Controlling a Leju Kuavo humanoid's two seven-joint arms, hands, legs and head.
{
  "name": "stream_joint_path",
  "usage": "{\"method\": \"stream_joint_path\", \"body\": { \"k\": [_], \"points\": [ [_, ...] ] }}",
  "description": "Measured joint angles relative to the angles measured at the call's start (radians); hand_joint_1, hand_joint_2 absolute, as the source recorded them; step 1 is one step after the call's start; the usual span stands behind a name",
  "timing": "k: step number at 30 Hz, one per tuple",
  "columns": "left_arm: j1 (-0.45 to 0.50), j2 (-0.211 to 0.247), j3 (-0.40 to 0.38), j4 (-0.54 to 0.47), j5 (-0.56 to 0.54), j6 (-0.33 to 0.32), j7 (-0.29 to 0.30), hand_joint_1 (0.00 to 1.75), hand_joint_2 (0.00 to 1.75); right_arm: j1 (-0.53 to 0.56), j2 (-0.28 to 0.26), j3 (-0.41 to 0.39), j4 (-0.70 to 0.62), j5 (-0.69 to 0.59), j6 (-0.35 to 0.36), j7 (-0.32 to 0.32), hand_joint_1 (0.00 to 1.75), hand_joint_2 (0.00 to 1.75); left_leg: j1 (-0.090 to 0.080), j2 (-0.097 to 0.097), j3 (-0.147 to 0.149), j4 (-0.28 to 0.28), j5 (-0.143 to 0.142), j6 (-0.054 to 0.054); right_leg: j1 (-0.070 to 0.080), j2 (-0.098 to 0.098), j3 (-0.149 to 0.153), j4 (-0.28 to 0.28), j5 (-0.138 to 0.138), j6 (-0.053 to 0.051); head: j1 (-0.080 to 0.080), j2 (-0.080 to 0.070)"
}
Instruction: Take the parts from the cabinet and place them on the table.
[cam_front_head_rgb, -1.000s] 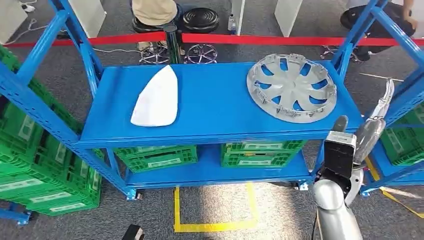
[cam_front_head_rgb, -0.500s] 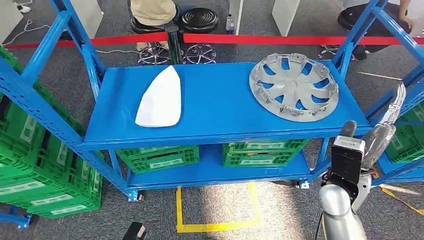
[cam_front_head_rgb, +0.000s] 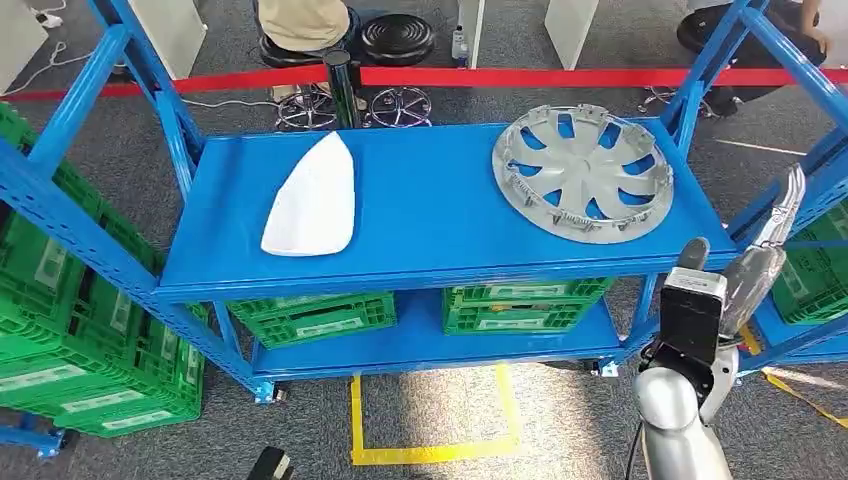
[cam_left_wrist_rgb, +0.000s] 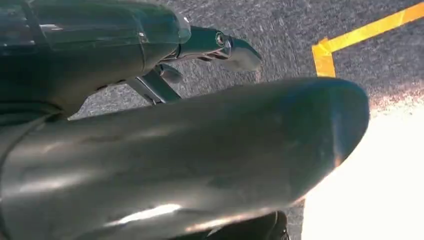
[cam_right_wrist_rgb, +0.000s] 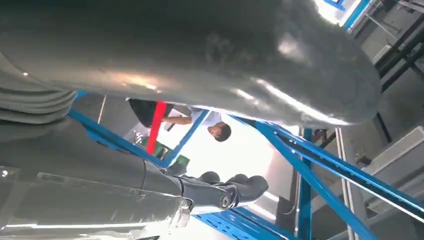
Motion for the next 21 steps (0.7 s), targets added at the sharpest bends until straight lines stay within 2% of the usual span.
{"method": "stream_joint_path", "body": {
  "k": [7,12,13,16,17,18,19,20,21],
  "points": [
    [0.003,0.000,0.000,0.000,0.000,-0.019,-0.011,0.00,0.00,0.000,-0.016,0.007,-0.003,0.017,0.000,0.042,0.00,0.00,-0.002,0.000,0.000,0.000,0.000,0.000,-0.001,-0.001,0.002,-0.002,0.000,0.000,0.001,0.000],
    [0.005,0.001,0.000,0.000,0.000,-0.019,-0.015,0.00,0.00,0.001,-0.030,0.015,-0.003,0.022,0.000,0.069,0.00,0.00,-0.009,0.000,0.000,0.002,-0.003,0.006,-0.009,-0.002,0.003,-0.004,0.002,0.007,0.000,0.000],
    [0.006,0.001,0.000,0.000,0.000,-0.019,-0.015,0.00,0.00,0.001,-0.032,0.016,-0.003,0.024,0.000,0.072,0.00,1.75,-0.011,0.000,0.000,0.002,-0.003,0.007,-0.011,-0.002,0.003,-0.004,0.003,0.009,-0.001,0.000],
    [0.007,0.002,0.000,0.000,0.000,-0.018,-0.015,0.00,0.00,0.002,-0.041,0.021,-0.003,0.032,0.000,0.095,0.00,1.75,-0.013,0.000,0.000,-0.002,-0.001,0.017,-0.013,-0.003,0.005,-0.011,0.005,0.019,-0.005,0.000],
    [0.007,0.002,0.000,0.000,0.000,-0.018,-0.015,0.00,0.00,0.002,-0.046,0.023,-0.004,0.035,0.000,0.100,0.00,1.75,-0.005,0.000,0.009,-0.014,0.006,0.024,-0.010,-0.002,0.007,-0.007,-0.002,0.023,-0.006,0.000],
    [0.007,0.002,-0.001,0.000,0.000,-0.018,-0.014,0.00,0.00,0.003,-0.052,0.025,-0.006,0.040,0.000,0.106,0.00,1.75,-0.003,0.001,0.016,-0.019,0.007,0.026,-0.011,-0.001,0.001,0.015,-0.015,0.027,-0.002,0.000],
    [0.007,0.002,0.000,0.000,0.002,-0.017,-0.013,0.00,0.00,0.002,-0.059,0.026,-0.006,0.044,0.000,0.118,0.00,1.75,-0.002,0.002,0.019,-0.019,0.006,0.029,-0.012,0.000,-0.021,0.068,-0.046,0.030,0.002,0.000],
    [0.009,0.002,-0.001,0.000,0.003,-0.017,-0.011,0.00,0.00,0.004,-0.067,0.028,-0.006,0.049,0.000,0.133,0.00,1.75,-0.002,0.002,0.023,-0.019,0.004,0.031,-0.015,0.000,-0.060,0.153,-0.086,0.033,0.010,0.000],
    [0.011,0.002,-0.001,0.000,0.003,-0.017,-0.010,0.00,0.00,0.009,-0.072,0.030,-0.005,0.049,0.000,0.145,0.00,1.75,-0.003,0.002,0.024,-0.019,0.002,0.032,-0.017,0.001,-0.102,0.235,-0.116,0.035,0.012,0.000]
  ]
}}
